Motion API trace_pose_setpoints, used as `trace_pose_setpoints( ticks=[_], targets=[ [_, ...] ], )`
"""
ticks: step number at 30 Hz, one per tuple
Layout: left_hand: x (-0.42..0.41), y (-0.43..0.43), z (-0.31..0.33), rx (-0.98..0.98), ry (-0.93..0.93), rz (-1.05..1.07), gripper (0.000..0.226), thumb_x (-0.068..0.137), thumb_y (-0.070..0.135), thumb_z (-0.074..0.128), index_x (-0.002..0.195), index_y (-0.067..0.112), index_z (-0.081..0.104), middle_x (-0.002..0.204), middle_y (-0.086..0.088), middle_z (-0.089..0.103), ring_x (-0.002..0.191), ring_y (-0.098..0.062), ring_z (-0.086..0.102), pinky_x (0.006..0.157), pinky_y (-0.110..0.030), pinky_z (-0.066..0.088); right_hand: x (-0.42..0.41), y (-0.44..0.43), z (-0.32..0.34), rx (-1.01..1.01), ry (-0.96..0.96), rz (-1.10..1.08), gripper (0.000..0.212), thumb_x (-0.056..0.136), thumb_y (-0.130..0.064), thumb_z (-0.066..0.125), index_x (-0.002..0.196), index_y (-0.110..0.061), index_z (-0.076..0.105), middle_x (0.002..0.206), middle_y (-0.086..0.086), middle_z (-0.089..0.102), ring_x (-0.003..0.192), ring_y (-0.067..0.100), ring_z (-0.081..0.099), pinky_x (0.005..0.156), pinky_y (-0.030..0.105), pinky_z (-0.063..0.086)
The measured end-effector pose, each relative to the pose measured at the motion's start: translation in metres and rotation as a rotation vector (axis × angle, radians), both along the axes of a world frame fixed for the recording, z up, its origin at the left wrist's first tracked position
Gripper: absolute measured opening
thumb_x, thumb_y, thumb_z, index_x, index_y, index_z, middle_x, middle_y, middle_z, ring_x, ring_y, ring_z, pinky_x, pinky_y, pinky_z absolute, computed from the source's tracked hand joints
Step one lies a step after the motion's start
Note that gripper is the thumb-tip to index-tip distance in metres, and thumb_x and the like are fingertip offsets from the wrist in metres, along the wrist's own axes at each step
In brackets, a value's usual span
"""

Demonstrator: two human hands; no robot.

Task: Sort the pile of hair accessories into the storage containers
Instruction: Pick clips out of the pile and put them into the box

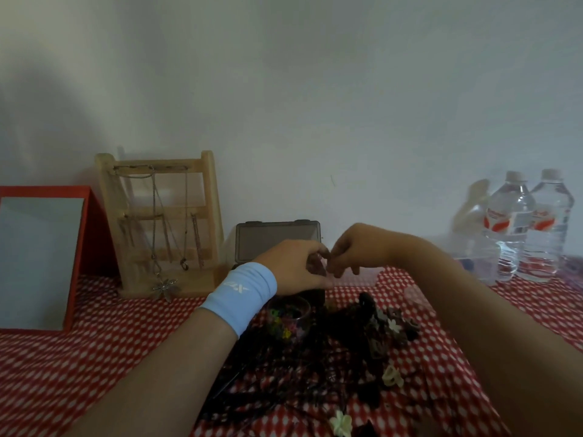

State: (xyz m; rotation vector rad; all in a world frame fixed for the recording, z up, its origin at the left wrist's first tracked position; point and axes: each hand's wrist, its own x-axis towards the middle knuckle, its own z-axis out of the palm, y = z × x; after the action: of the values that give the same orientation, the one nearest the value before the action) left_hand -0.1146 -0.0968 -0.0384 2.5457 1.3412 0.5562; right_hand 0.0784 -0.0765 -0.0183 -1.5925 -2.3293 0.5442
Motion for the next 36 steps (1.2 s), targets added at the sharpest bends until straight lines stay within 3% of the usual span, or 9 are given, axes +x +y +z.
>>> trace_pose_setpoints(
  ticks=[6, 9, 11, 13, 15, 18, 23, 31, 36],
  targets=[
    [0.001, 0.026, 0.009, 0.046, -0.161, 0.060, 0.027, 0.078, 0.036, 0.079, 0.103, 0.026, 0.072, 0.088, 0.010, 0.067, 0.078, 0.002, 0.058, 0.079, -0.022, 0.049, -0.006, 0.012, -0.005, -0.027, 0.307, -0.081, 0.024, 0.092, -0.038, 0.069, 0.104, -0.018, 0.075, 0.081, -0.006, 0.078, 0.059, 0.004, 0.065, 0.055, 0.025, 0.045],
    [-0.009, 0.038, 0.011, -0.036, 0.003, 0.079, 0.027, 0.080, 0.040, 0.076, 0.103, 0.025, 0.074, 0.093, 0.009, 0.069, 0.086, -0.005, 0.063, 0.082, -0.025, 0.050, -0.003, 0.014, -0.008, -0.154, -0.001, -0.096, 0.039, 0.100, -0.048, 0.051, 0.099, -0.016, 0.074, 0.082, -0.005, 0.078, 0.061, 0.011, 0.069, 0.069, 0.029, 0.053],
    [-0.016, 0.046, 0.009, -0.057, 0.075, 0.115, 0.027, 0.083, 0.040, 0.073, 0.105, 0.025, 0.073, 0.098, 0.008, 0.068, 0.092, -0.009, 0.063, 0.086, -0.027, 0.051, -0.001, 0.014, -0.012, -0.220, -0.227, -0.059, 0.032, 0.095, -0.044, 0.059, 0.100, -0.016, 0.075, 0.086, -0.005, 0.078, 0.068, 0.012, 0.072, 0.088, 0.039, 0.058],
    [-0.023, 0.051, 0.003, -0.068, 0.132, 0.128, 0.025, 0.086, 0.037, 0.070, 0.108, 0.026, 0.071, 0.104, 0.008, 0.068, 0.098, -0.010, 0.063, 0.089, -0.026, 0.050, -0.006, 0.012, -0.021, -0.205, -0.347, -0.023, 0.037, 0.081, -0.051, 0.073, 0.099, -0.020, 0.077, 0.093, -0.009, 0.075, 0.084, 0.012, 0.071, 0.091, 0.036, 0.056],
    [-0.025, 0.052, -0.002, -0.086, 0.213, 0.123, 0.029, 0.088, 0.035, 0.069, 0.115, 0.024, 0.069, 0.112, 0.007, 0.067, 0.103, -0.011, 0.063, 0.089, -0.023, 0.047, -0.017, 0.009, -0.027, -0.202, -0.370, -0.013, 0.042, 0.071, -0.063, 0.078, 0.087, -0.025, 0.074, 0.092, -0.011, 0.070, 0.090, 0.010, 0.065, 0.085, 0.029, 0.050],
    [-0.028, 0.053, -0.005, -0.099, 0.253, 0.120, 0.034, 0.089, 0.036, 0.067, 0.121, 0.024, 0.066, 0.118, 0.006, 0.065, 0.106, -0.012, 0.061, 0.085, -0.021, 0.042, -0.031, 0.007, -0.036, -0.187, -0.319, -0.038, 0.043, 0.068, -0.068, 0.078, 0.071, -0.030, 0.059, 0.080, -0.013, 0.060, 0.078, 0.007, 0.059, 0.076, 0.027, 0.046],
    [-0.023, 0.050, -0.004, -0.042, 0.185, 0.082, 0.029, 0.091, 0.037, 0.064, 0.118, 0.026, 0.068, 0.117, 0.006, 0.065, 0.099, -0.010, 0.058, 0.086, -0.023, 0.044, -0.030, 0.010, -0.046, -0.143, -0.343, -0.059, 0.051, 0.072, -0.059, 0.080, 0.103, -0.018, 0.071, 0.082, -0.013, 0.060, 0.089, 0.012, 0.062, 0.084, 0.027, 0.050],
    [-0.006, 0.033, -0.002, -0.133, -0.018, -0.104, 0.030, 0.085, 0.033, 0.072, 0.114, 0.028, 0.069, 0.095, 0.018, 0.065, 0.081, 0.006, 0.057, 0.070, -0.008, 0.041, 0.002, 0.001, -0.010, -0.176, -0.091, -0.061, 0.029, 0.082, -0.056, 0.072, 0.093, -0.030, 0.078, 0.088, -0.014, 0.076, 0.085, 0.005, 0.068, 0.082, 0.026, 0.049],
    [0.000, 0.030, -0.006, -0.097, -0.119, -0.117, 0.036, 0.072, 0.043, 0.082, 0.104, 0.030, 0.071, 0.096, 0.014, 0.068, 0.086, 0.001, 0.062, 0.076, -0.017, 0.050, 0.011, 0.002, -0.008, -0.330, 0.250, -0.072, 0.046, 0.082, -0.054, 0.070, 0.093, -0.010, 0.076, 0.086, 0.006, 0.076, 0.073, 0.016, 0.063, 0.074, 0.034, 0.047]
  ],
)
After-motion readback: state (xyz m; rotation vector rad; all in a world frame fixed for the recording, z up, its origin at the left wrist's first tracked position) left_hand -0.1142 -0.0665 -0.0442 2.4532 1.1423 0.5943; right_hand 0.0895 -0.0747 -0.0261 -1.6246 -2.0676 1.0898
